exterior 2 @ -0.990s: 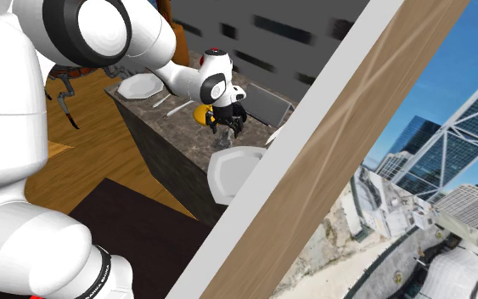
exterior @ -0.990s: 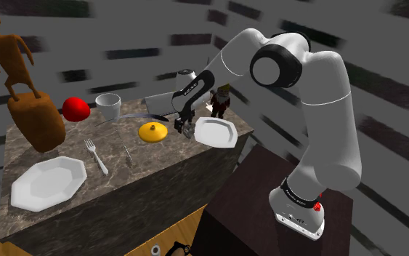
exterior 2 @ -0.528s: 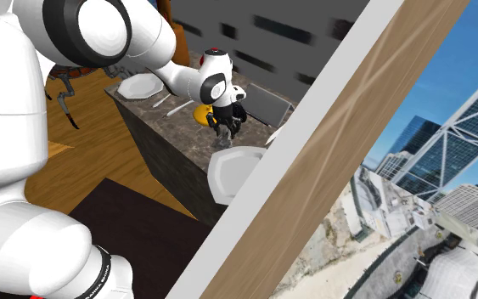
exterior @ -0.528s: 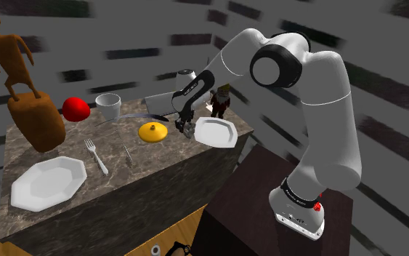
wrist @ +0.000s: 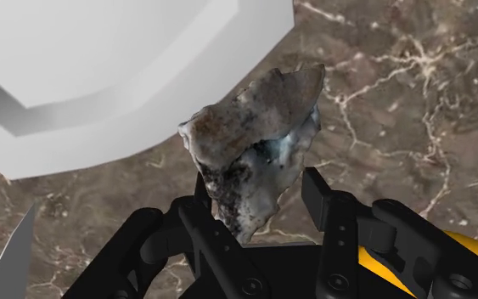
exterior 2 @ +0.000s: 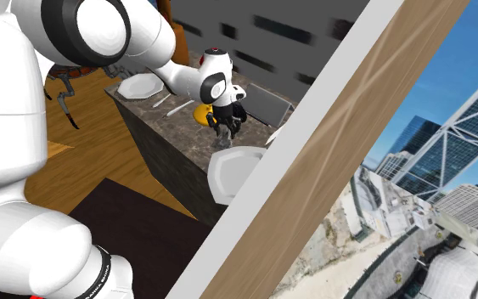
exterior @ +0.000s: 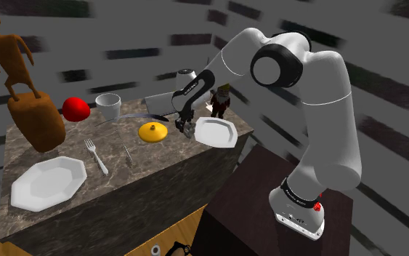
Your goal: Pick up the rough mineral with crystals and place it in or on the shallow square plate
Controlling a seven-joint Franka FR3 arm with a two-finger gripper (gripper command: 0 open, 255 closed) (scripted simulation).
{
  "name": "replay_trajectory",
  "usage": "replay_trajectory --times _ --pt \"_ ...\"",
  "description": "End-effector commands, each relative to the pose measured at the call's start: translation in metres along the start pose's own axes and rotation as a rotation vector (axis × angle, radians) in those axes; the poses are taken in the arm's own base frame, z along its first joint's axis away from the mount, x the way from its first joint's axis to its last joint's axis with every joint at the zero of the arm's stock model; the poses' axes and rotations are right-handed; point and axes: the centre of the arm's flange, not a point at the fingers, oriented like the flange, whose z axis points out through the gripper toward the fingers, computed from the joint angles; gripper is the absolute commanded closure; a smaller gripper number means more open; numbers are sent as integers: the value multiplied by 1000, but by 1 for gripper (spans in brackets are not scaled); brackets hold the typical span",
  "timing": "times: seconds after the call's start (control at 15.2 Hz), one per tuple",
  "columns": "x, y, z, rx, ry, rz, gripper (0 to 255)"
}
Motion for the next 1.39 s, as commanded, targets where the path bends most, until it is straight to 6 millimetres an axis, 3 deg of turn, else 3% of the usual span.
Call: replay_trajectory --times 0.0,1.06,1.32 --pt "0 1 -8 0 -1 0 255" --pt "-4 6 -91 0 -1 0 255" --pt "-41 43 -89 0 -1 0 255"
